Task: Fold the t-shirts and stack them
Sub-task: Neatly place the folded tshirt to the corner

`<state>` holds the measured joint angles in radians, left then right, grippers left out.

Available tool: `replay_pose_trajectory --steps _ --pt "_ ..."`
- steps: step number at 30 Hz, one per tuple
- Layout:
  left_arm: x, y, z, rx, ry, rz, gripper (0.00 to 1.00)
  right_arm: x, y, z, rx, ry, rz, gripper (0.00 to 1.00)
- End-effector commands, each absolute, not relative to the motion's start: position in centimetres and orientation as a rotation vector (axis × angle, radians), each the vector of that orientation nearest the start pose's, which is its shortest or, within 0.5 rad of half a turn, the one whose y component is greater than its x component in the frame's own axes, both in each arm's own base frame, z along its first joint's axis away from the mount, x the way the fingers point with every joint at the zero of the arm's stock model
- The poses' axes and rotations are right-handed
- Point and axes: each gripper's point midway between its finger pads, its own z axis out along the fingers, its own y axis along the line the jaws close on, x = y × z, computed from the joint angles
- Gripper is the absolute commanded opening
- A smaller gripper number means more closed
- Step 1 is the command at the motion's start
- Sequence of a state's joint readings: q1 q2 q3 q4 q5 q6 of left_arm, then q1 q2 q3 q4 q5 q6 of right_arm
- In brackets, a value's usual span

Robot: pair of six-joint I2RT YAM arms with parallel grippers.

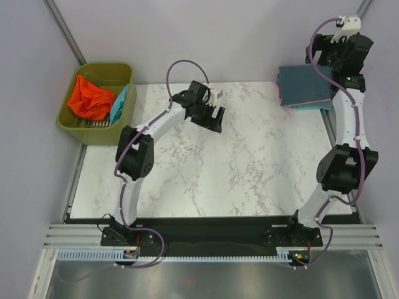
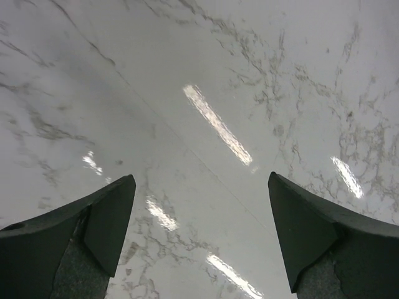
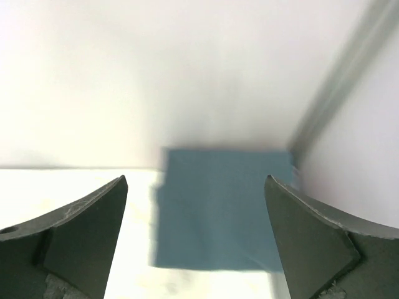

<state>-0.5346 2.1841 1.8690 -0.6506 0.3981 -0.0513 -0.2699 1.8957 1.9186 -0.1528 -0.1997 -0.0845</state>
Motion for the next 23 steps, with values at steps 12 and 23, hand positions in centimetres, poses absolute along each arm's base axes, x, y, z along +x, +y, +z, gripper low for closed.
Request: replay_pose_trajectory --steps 12,23 --pt "49.8 -22.7 33.9 0.38 1.896 -0.117 0.99 44.6 0.7 26.0 0.161 1.988 0.248 0.98" --pt "45.5 -21.2 35.2 0.432 1.883 -0.153 0.99 38.4 -0.9 28.0 0.16 1.981 0.096 0.98"
